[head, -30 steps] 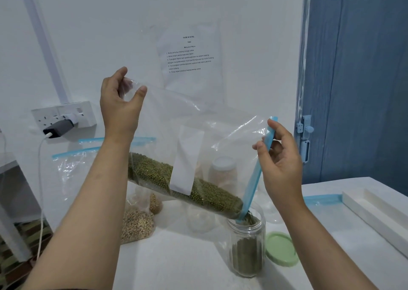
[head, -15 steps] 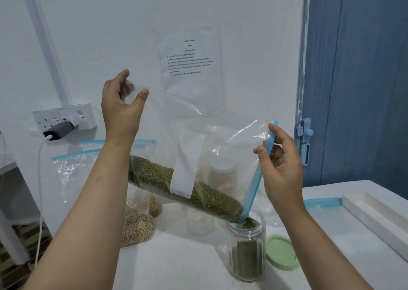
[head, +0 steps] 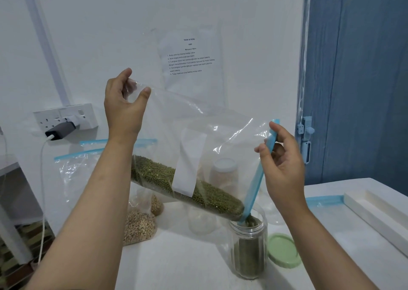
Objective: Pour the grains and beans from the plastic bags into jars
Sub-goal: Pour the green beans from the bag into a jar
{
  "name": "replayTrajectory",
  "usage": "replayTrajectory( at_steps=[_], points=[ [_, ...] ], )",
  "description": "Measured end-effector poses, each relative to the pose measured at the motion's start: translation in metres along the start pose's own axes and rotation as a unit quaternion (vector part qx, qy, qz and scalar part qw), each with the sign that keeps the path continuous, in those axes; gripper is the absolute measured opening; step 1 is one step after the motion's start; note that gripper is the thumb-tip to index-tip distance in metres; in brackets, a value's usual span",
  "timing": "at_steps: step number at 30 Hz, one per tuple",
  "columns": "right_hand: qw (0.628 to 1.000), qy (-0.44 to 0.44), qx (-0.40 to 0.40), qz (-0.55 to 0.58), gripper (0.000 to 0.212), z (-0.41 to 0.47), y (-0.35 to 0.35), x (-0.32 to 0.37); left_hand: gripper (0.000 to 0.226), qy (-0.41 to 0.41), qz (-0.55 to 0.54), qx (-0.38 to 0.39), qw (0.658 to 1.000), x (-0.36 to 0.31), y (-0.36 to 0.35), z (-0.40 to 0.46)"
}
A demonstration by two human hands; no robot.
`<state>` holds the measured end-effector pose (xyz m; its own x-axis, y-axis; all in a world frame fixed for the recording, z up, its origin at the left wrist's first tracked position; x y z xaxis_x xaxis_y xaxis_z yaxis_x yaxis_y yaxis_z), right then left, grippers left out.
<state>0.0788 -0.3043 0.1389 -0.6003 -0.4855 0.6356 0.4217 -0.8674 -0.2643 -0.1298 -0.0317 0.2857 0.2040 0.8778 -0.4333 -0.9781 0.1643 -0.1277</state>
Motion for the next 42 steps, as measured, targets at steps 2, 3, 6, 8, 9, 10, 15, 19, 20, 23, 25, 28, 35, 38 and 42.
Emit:
replayTrajectory(
  at_steps=[2, 3, 6, 8, 9, 10, 15, 19, 20, 23, 25, 28, 35, 38, 42],
  points=[
    [1.0, 0.0, 0.002, -0.003, 0.043, 0.0002, -0.0003, -0.0007, 0.047, -0.003, -0.001, 0.003, 1.0, -0.0007, -0.0007, 0.0001],
    [1.0, -0.001, 0.002, -0.004, 0.043, 0.0005, -0.0005, -0.0012, 0.047, -0.004, -0.003, 0.004, 1.0, -0.0006, -0.0009, 0.0002],
    [1.0, -0.002, 0.001, -0.002, 0.043, 0.001, -0.0003, -0.0022, 0.048, -0.003, -0.004, 0.005, 1.0, 0.0007, -0.0013, 0.0003],
    [1.0, -0.001, 0.001, -0.001, 0.043, 0.001, -0.0005, -0.002, 0.049, 0.001, -0.003, 0.004, 1.0, 0.0022, -0.0012, 0.0004],
    [1.0, -0.001, 0.001, -0.001, 0.043, 0.0011, -0.0007, -0.002, 0.049, 0.001, -0.003, 0.004, 1.0, 0.0025, -0.0011, 0.0005],
    [1.0, -0.001, 0.001, -0.002, 0.043, 0.0012, -0.0007, -0.0022, 0.049, -0.001, -0.002, 0.004, 1.0, 0.0024, -0.0012, 0.0004],
    [1.0, 0.0, -0.003, -0.003, 0.043, 0.0019, -0.0002, -0.0028, 0.048, -0.005, -0.006, 0.002, 1.0, 0.0032, -0.0021, 0.0002],
    [1.0, 0.002, -0.005, -0.008, 0.042, 0.0021, -0.0003, -0.0016, 0.048, -0.003, -0.014, 0.002, 1.0, 0.0035, -0.0022, 0.0012],
    [1.0, 0.001, -0.006, -0.01, 0.042, 0.0022, -0.0003, -0.0018, 0.048, -0.004, -0.015, 0.003, 1.0, 0.0031, -0.0025, 0.0013],
    [1.0, 0.0, -0.007, -0.008, 0.042, 0.0019, -0.0005, -0.0016, 0.048, -0.006, -0.017, 0.004, 1.0, 0.0025, -0.0032, 0.0015],
    [1.0, -0.001, -0.006, -0.008, 0.042, 0.0017, -0.0005, -0.0019, 0.048, -0.007, -0.017, 0.005, 1.0, 0.0025, -0.0034, 0.0017],
    [1.0, -0.001, -0.008, -0.008, 0.043, 0.0015, 0.0001, -0.0013, 0.048, -0.009, -0.015, 0.007, 1.0, 0.0018, -0.0039, 0.0012],
    [1.0, -0.002, -0.014, -0.013, 0.043, 0.0021, 0.001, -0.0016, 0.048, -0.008, -0.014, 0.008, 1.0, 0.0, -0.0044, 0.001],
    [1.0, -0.005, -0.016, -0.012, 0.043, 0.0022, 0.0018, -0.0018, 0.047, -0.006, -0.015, 0.007, 1.0, -0.0002, -0.0048, -0.0002],
    [1.0, -0.005, -0.017, -0.018, 0.043, 0.0028, 0.0022, -0.0028, 0.047, -0.006, -0.015, 0.008, 1.0, -0.0006, -0.0049, -0.0007]
  ],
)
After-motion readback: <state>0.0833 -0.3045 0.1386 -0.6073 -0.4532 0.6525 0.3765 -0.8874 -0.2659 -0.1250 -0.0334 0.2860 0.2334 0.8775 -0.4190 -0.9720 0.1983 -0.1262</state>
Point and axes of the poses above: each hand's wrist, its own z-axis towards the middle knuckle, its own y-axis out of the back of the hand, x = y × z, the point moved 9 cm from there along z, towards the middle knuckle, and after that the axes turned 5 degrees about -x, right-handed, at the moved point
